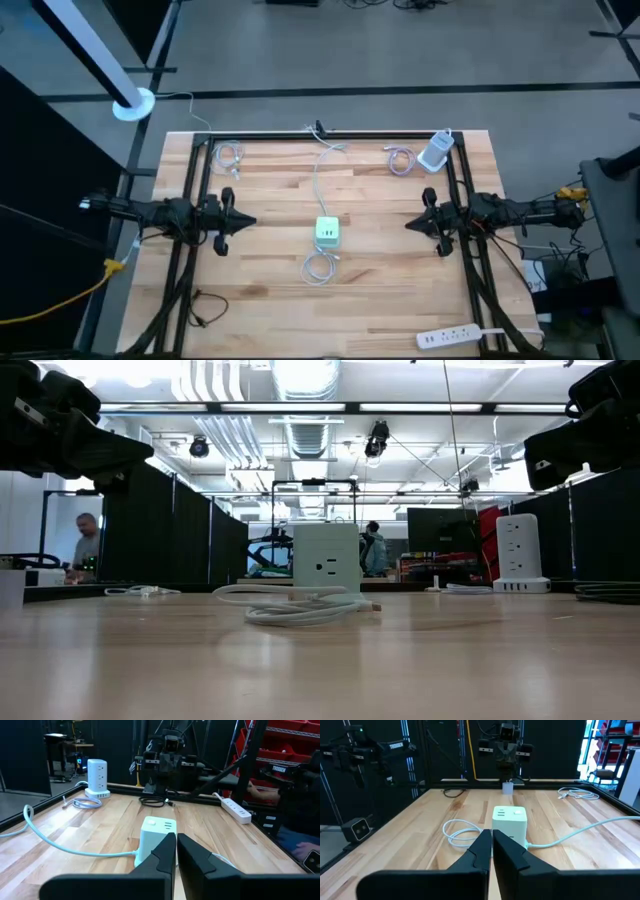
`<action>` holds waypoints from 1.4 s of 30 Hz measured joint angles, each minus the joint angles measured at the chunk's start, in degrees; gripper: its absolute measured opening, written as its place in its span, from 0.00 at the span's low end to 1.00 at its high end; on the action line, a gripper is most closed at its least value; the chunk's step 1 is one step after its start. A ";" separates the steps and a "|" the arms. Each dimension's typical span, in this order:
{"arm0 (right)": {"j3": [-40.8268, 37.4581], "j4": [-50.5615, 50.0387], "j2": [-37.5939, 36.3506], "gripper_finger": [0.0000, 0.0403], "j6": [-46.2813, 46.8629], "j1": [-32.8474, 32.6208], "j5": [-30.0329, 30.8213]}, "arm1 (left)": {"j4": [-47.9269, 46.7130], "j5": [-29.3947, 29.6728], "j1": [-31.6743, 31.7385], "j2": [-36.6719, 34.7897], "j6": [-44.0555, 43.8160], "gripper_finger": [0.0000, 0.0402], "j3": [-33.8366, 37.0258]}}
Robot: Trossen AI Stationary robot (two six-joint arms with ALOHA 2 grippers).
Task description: Insert USB
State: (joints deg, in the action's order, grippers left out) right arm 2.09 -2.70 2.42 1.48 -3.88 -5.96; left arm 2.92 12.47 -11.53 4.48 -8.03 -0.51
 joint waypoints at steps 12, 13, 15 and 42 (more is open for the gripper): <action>0.02 0.01 0.01 0.00 0.00 0.00 0.00 | 0.00 0.00 0.02 0.01 0.00 0.01 0.01; 0.00 0.02 0.00 0.00 0.00 0.01 0.00 | -0.02 0.00 0.00 -0.01 0.00 0.01 0.01; 0.00 0.00 0.02 0.00 0.00 0.00 0.00 | -0.02 0.00 0.01 0.00 0.00 0.01 0.00; -0.06 13.97 3.73 0.00 6.51 0.02 7.86 | -0.02 -0.02 0.02 0.05 0.00 0.01 -0.01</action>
State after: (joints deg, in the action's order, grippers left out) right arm 2.03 11.27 6.14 7.99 -3.86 1.91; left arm 2.89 12.45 -11.51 4.54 -8.03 -0.51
